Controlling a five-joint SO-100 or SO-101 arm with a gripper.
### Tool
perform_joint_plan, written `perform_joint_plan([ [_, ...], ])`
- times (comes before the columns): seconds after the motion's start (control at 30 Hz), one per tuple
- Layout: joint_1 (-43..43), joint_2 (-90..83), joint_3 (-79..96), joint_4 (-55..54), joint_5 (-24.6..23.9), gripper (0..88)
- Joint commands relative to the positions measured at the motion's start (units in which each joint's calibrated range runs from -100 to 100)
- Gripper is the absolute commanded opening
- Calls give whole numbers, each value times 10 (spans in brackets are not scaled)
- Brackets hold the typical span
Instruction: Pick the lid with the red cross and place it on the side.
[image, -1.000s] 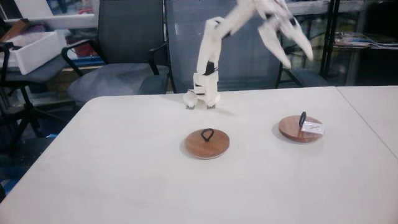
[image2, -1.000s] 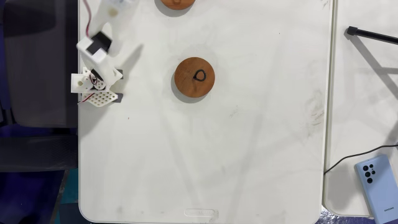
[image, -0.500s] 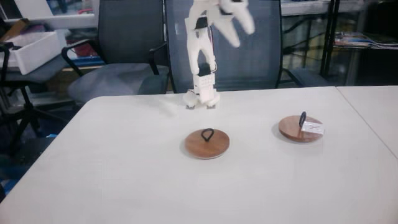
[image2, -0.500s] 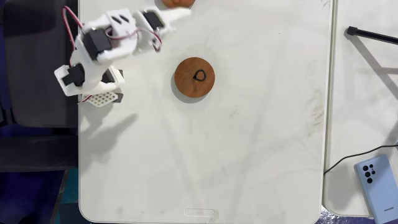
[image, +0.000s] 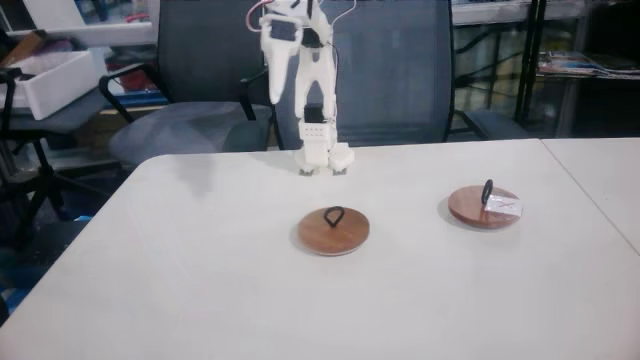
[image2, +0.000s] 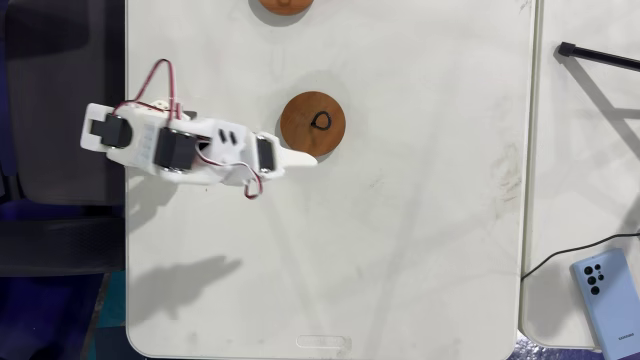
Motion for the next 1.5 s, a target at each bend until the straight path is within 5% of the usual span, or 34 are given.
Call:
perform_joint_plan([
  [0.0, -126, -158, 90, 6, -35, 231],
  [0.17, -260, -327, 164, 5, -110, 231],
  [0.4, -267, -413, 207, 3, -82, 231],
  [0.6, -130, -599, 231, 0, -7, 230],
  [0.77, -71, -746, 458, -86, 35, 230],
  [1.07, -65, -759, 847, -395, 28, 230],
  [1.47, 30, -759, 943, -348, -21, 231],
])
